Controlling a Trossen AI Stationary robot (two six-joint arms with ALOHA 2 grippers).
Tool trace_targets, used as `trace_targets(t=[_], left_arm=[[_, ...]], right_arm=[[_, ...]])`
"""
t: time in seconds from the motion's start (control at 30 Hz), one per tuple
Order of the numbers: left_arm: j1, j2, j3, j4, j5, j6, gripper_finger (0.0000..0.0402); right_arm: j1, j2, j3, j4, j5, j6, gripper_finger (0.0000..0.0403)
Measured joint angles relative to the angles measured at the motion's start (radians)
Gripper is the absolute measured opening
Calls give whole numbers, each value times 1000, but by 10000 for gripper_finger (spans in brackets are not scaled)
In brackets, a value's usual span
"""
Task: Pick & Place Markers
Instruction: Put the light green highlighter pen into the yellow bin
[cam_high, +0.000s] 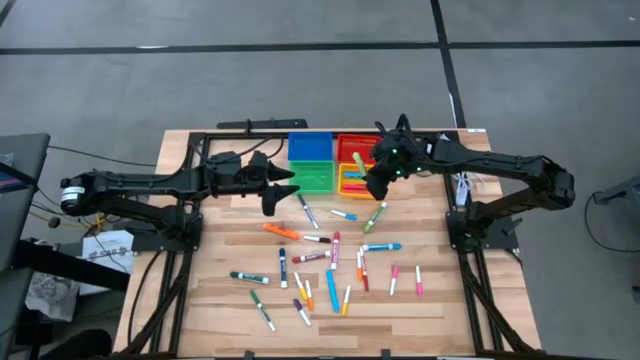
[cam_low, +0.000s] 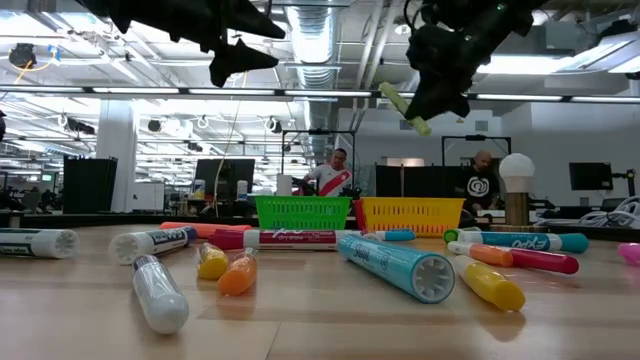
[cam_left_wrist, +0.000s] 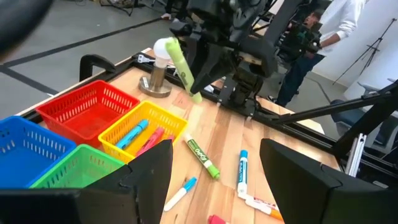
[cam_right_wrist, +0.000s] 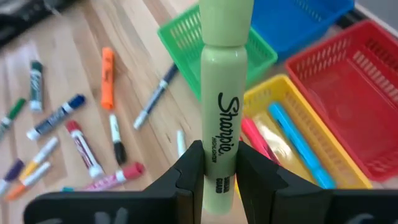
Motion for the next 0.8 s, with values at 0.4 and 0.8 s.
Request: trace_targets(t=[0.4, 0.8], left_arm=[[-11, -1, 0, 34, 118, 104, 242], [-20, -94, -141, 146, 114, 74, 242]], right_arm=[[7, 44, 3, -74, 52, -151, 66], [13, 254, 45, -108, 129, -273, 66]])
